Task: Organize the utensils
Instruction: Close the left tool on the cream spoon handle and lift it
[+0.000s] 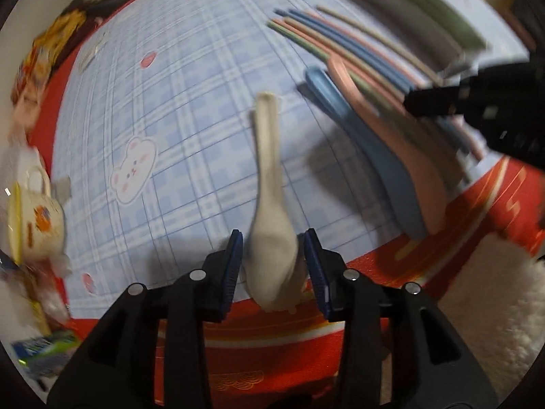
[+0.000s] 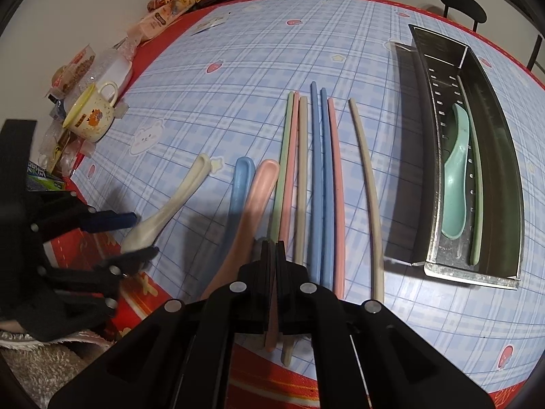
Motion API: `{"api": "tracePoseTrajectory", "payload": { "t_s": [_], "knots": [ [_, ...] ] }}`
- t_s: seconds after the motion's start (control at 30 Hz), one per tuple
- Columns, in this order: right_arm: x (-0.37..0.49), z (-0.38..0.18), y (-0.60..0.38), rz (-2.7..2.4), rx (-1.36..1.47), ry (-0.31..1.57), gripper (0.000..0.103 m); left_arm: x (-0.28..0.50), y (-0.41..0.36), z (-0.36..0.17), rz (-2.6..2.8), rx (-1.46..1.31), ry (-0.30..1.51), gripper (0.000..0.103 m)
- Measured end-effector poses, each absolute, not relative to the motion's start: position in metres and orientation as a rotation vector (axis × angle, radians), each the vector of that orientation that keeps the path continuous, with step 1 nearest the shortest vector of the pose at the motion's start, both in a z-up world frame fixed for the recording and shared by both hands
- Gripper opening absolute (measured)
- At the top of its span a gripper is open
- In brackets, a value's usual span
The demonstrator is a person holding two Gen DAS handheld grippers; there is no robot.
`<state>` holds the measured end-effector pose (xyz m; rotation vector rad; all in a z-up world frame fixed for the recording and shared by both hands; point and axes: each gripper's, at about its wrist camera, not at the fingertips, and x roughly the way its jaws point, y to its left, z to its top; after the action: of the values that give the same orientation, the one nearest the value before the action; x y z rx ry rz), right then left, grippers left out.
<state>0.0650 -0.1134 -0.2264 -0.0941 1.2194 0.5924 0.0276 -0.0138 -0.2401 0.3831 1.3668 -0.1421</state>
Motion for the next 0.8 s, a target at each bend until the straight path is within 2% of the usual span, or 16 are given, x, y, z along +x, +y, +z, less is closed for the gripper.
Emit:
{"api": "tracePoseTrajectory", "payload": {
  "t_s": [0.17,0.27,0.3,0.37,0.5,0.6,0.73,0.8],
  "knots": [
    [0.063,-0.228,-0.122,0.592,-0.078,1.224,0.004,0.027,-0.037,-0.243,-0.083,0.544,1.326,0.049],
    [0.063,-0.228,-0.126,0.589,-0.068,1.222,0.004,0.023,-0.038,-0.243,-0.067,0.575,1.324,0.048],
    [0.063,-0.227,-0.127,0.588,-0.064,1.219,0.004,0.023,-0.039,-0.243,-0.072,0.577,1.327,0.046],
    [0.063,-0.226,-0.129,0.589,-0.059,1.215,0.004,0.022,-0.041,-0.243,-0.106,0.539,1.342,0.031],
    [0.063,-0.224,-0.130,0.593,-0.054,1.206,0.004,0.025,-0.026,-0.236,-0.124,0.410,1.352,0.028],
    [0.063,-0.223,-0.133,0.588,-0.047,1.203,0.004,0.033,0.008,-0.227,-0.157,0.130,1.362,0.022],
    [0.064,-0.224,-0.134,0.580,-0.038,1.209,0.004,0.039,0.059,-0.227,-0.179,-0.268,1.359,0.008],
    [0.064,-0.223,-0.134,0.581,-0.041,1.207,0.004,0.037,0.077,-0.233,-0.152,-0.356,1.364,0.005]
  ]
}}
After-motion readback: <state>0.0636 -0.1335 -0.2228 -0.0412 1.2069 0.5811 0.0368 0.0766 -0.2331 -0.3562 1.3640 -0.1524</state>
